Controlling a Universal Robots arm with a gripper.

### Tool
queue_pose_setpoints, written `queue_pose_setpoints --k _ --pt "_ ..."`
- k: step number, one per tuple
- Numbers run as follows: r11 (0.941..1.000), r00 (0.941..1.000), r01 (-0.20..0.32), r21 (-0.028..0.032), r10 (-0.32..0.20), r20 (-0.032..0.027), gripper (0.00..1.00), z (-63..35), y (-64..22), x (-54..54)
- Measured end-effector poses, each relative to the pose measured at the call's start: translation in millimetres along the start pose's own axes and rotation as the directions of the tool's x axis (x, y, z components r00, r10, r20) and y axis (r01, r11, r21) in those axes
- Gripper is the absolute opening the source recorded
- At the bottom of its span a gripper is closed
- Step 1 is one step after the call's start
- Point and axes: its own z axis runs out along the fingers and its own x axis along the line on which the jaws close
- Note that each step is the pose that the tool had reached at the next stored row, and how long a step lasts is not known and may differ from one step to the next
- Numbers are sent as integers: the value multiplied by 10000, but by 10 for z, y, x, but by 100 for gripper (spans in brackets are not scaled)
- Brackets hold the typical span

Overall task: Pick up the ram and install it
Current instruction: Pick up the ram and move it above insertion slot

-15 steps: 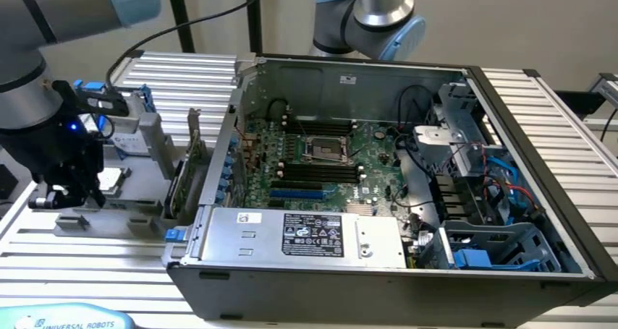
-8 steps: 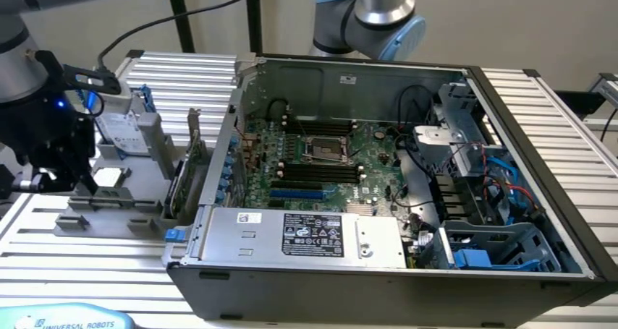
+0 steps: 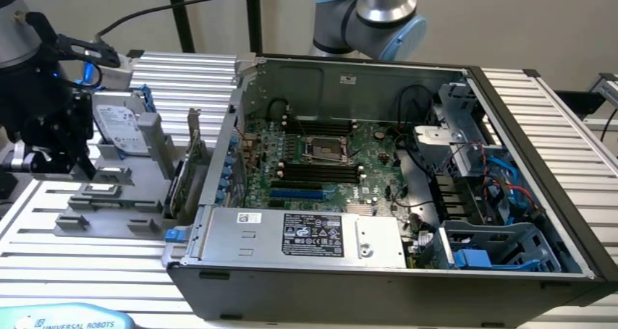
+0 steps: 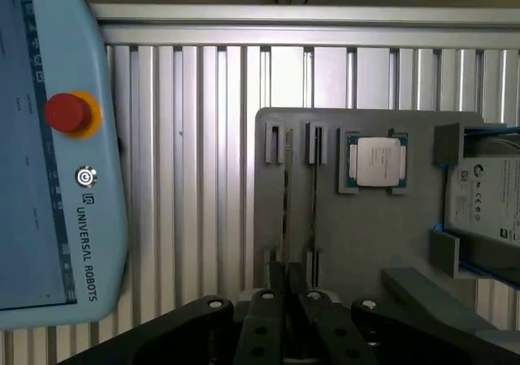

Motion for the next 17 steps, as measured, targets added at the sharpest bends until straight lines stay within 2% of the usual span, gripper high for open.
queue_pose_setpoints --k 6,17 --pt "10000 10000 0 -2 0 -1 13 -44 -109 -2" --pt "10000 10000 -1 -3 1 -1 13 -109 -179 -5"
